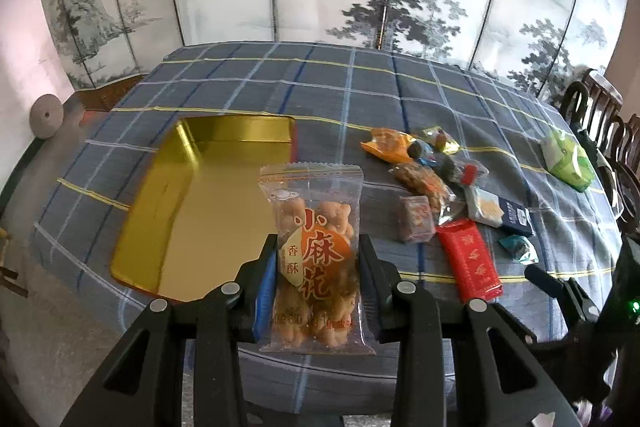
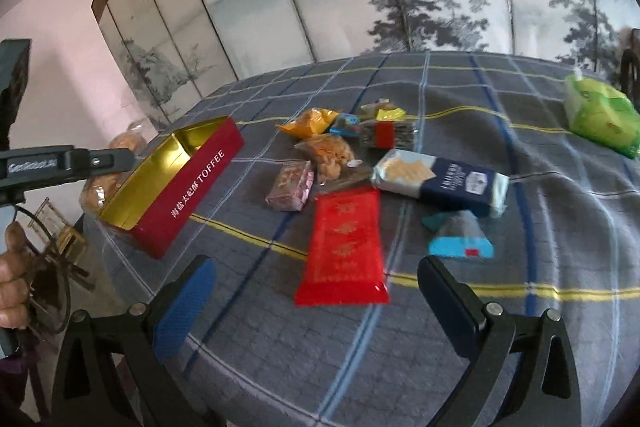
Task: Organize snacks
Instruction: 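Carry the snack bag toward the gold tin with left tool while right tool grasps the red packet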
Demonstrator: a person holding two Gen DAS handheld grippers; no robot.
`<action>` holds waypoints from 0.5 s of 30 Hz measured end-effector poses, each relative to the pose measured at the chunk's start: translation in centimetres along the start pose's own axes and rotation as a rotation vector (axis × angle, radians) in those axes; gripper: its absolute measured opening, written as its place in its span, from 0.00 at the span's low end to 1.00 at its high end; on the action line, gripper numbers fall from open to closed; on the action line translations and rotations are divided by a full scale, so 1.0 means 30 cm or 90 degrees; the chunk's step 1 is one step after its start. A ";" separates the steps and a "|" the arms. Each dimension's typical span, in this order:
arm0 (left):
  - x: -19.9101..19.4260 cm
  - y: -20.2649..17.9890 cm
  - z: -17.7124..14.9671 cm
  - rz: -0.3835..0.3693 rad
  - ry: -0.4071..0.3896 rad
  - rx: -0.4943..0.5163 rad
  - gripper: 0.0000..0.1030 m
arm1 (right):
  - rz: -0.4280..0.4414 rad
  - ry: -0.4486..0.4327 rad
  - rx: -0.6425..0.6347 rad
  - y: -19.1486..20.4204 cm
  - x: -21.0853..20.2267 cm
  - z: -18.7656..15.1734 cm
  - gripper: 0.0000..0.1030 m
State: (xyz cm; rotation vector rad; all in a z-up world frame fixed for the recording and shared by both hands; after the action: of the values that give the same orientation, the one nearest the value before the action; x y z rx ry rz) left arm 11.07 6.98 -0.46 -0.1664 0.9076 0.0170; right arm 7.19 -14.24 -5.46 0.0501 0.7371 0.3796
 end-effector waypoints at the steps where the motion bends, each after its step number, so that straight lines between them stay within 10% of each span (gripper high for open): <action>1: -0.002 0.011 0.003 0.002 0.000 -0.001 0.32 | 0.006 0.009 -0.002 0.003 0.019 0.009 1.00; 15: 0.009 0.137 0.064 0.024 -0.004 -0.020 0.32 | -0.034 0.118 -0.016 -0.048 0.202 0.049 0.95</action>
State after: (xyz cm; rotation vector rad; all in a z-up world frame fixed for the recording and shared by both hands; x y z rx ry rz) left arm 12.39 11.32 -0.08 -0.1779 0.9038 0.0670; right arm 12.71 -13.31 -8.53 -0.0295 0.9146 0.3453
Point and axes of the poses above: each gripper's, at about its wrist camera, not at the fingertips, and x roughly the way its jaws point, y to its left, z to its top, the point moved 6 cm from there along x, roughly the way its jaws point, and after that the axes turned 10 degrees about -x, right-handed, at the moved point
